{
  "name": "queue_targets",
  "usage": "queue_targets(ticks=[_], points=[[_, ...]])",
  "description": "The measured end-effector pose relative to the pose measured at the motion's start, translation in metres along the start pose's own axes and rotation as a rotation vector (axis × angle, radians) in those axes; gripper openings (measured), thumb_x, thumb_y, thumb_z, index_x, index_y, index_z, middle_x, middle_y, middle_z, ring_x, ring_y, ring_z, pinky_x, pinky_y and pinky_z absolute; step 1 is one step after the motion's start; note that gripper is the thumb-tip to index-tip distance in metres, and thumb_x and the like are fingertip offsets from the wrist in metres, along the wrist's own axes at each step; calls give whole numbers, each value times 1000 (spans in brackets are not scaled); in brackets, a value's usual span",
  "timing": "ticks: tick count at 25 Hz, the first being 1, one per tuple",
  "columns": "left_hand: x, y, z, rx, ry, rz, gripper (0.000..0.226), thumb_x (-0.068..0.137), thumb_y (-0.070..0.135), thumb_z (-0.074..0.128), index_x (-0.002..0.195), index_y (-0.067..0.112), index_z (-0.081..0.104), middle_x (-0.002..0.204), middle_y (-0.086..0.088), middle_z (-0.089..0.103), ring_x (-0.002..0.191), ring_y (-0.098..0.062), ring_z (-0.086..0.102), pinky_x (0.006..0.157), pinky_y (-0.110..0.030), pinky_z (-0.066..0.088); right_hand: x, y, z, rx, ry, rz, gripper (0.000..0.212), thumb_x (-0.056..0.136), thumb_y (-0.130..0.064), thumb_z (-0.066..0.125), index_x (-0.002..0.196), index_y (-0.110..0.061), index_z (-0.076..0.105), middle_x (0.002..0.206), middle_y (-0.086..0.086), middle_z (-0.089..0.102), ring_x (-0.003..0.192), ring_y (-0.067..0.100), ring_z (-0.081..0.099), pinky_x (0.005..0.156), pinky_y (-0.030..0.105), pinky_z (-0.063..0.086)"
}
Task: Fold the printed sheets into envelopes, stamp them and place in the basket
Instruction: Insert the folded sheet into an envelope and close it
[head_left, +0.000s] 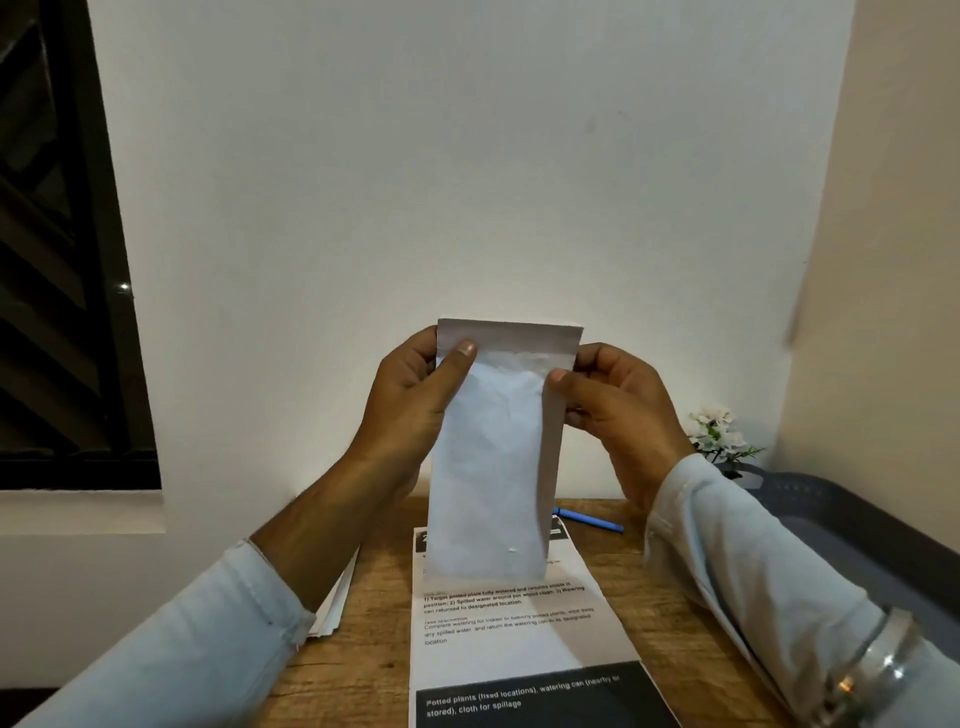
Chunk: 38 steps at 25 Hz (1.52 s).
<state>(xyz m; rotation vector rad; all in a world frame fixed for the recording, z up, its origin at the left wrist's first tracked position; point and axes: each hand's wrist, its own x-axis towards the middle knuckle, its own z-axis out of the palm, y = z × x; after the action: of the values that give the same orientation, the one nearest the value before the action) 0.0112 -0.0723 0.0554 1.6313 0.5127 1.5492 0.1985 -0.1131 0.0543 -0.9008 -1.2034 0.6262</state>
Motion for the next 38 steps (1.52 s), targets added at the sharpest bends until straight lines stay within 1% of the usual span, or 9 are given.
queue_targets(ticks=[4,7,11,15,20,24,31,35,38], points=[[-24,-35,-16,48,-4,-151,49,93,32,64,140,30,48,118,4,72,106,-15,71,96,-44,56,-18,26,-5,-88,-25,77,30,88,-2,72,115,-14,66,101,12,78,96,29,74,94,55,56],[-23,-41,-24,48,0,-129,66,90,33,67,147,43,37,122,-2,70,108,-18,70,94,-41,57,-16,23,-8,-103,0,60,44,86,-5,75,124,-23,60,105,8,76,98,24,74,92,51,58],[-8,-23,-22,160,14,25,46,94,28,65,138,36,53,124,2,64,104,-17,70,86,-35,60,-5,8,-5,-160,20,-31,41,87,-13,76,123,-27,65,115,2,68,99,16,70,84,37,60],[-4,-18,-18,185,22,53,17,97,23,63,109,22,75,105,4,75,98,-15,71,91,-45,58,-5,15,1,-185,-15,-40,15,92,-10,70,104,-18,73,103,4,75,95,23,72,86,44,60],[5,-4,-18,253,35,131,13,93,18,69,103,15,77,94,1,77,90,-17,73,80,-40,62,4,4,4,-162,-27,-83,8,95,-8,65,100,-4,71,96,18,76,89,32,73,83,44,59],[12,9,-25,295,39,174,12,90,12,72,102,13,76,89,-5,75,82,-18,72,64,-33,61,11,-7,9,-147,-27,-95,13,94,-9,67,105,-5,72,99,14,77,95,32,74,84,38,60],[-14,-38,-47,120,198,-132,12,92,6,68,103,9,72,93,-8,75,85,-20,74,66,-32,61,-8,45,-1,-257,-128,202,19,87,-11,74,104,-20,72,82,4,74,71,14,70,65,30,52],[-43,-83,-55,207,160,-367,12,94,9,66,105,11,69,91,-12,72,81,-26,73,58,-31,59,-10,76,-9,-392,-214,305,27,83,-6,77,107,-17,71,91,12,76,85,30,74,79,40,59],[-67,-117,-59,456,65,-384,8,94,18,66,100,23,67,85,-3,72,77,-20,71,64,-35,59,-18,102,-15,-565,-273,382,27,82,-5,77,107,-13,71,91,10,74,88,29,72,86,37,58]])
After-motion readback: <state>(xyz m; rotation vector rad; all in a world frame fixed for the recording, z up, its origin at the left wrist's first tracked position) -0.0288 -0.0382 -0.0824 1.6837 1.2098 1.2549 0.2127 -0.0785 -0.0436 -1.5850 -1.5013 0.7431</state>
